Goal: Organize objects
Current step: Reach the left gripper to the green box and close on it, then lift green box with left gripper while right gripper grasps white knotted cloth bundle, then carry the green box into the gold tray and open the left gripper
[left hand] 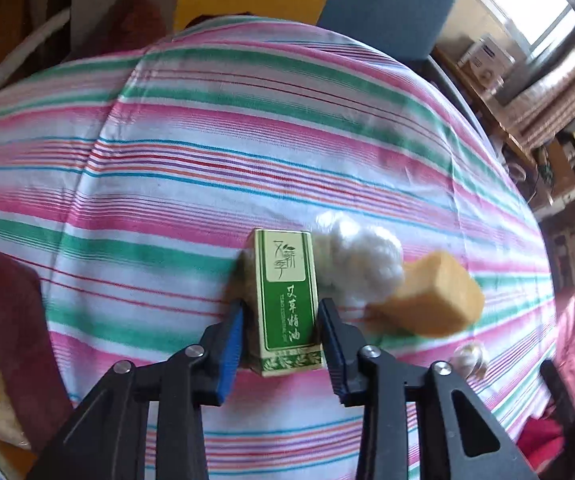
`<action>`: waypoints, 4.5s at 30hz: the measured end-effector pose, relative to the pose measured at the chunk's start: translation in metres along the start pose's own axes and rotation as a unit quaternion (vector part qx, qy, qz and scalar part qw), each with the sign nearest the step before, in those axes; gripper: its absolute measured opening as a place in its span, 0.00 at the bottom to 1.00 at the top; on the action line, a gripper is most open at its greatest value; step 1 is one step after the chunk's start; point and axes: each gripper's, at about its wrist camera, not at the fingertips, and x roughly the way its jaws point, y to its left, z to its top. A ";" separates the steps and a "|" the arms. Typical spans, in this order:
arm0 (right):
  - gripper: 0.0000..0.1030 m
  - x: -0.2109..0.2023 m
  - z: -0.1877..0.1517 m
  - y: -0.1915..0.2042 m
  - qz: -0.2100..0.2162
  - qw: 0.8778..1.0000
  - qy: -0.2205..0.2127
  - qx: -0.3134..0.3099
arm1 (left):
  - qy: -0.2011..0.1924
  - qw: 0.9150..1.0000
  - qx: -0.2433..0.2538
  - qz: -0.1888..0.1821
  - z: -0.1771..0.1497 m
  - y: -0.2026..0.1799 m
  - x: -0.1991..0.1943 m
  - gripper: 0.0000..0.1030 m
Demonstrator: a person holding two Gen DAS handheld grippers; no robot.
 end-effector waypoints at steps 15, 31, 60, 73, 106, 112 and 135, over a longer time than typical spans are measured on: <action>0.57 0.022 0.000 -0.021 0.023 0.997 0.046 0.062 | -0.014 0.991 0.136 -0.008 -0.132 -0.043 -0.043 0.32; 0.73 0.060 -0.013 0.023 0.007 0.994 0.100 -0.038 | -0.019 0.992 0.120 -0.038 -0.152 -0.029 -0.044 0.34; 0.42 0.092 -0.018 0.044 -0.005 0.984 0.134 -0.119 | -0.064 0.984 0.166 0.007 -0.164 -0.039 -0.056 0.32; 0.44 0.088 -0.027 0.046 -0.016 0.982 0.114 -0.152 | -0.160 0.972 0.175 0.005 -0.168 -0.040 -0.142 0.32; 0.43 0.091 -0.033 0.049 -0.030 0.978 0.090 -0.184 | -0.147 0.988 0.028 0.037 -0.201 0.112 -0.194 0.32; 0.43 0.096 -0.029 0.047 -0.031 0.978 0.090 -0.185 | -0.155 0.987 -0.037 0.036 -0.228 0.187 -0.226 0.32; 0.43 0.089 -0.033 0.050 -0.040 0.976 0.092 -0.190 | -0.053 0.995 0.018 0.077 -0.242 0.185 -0.164 0.38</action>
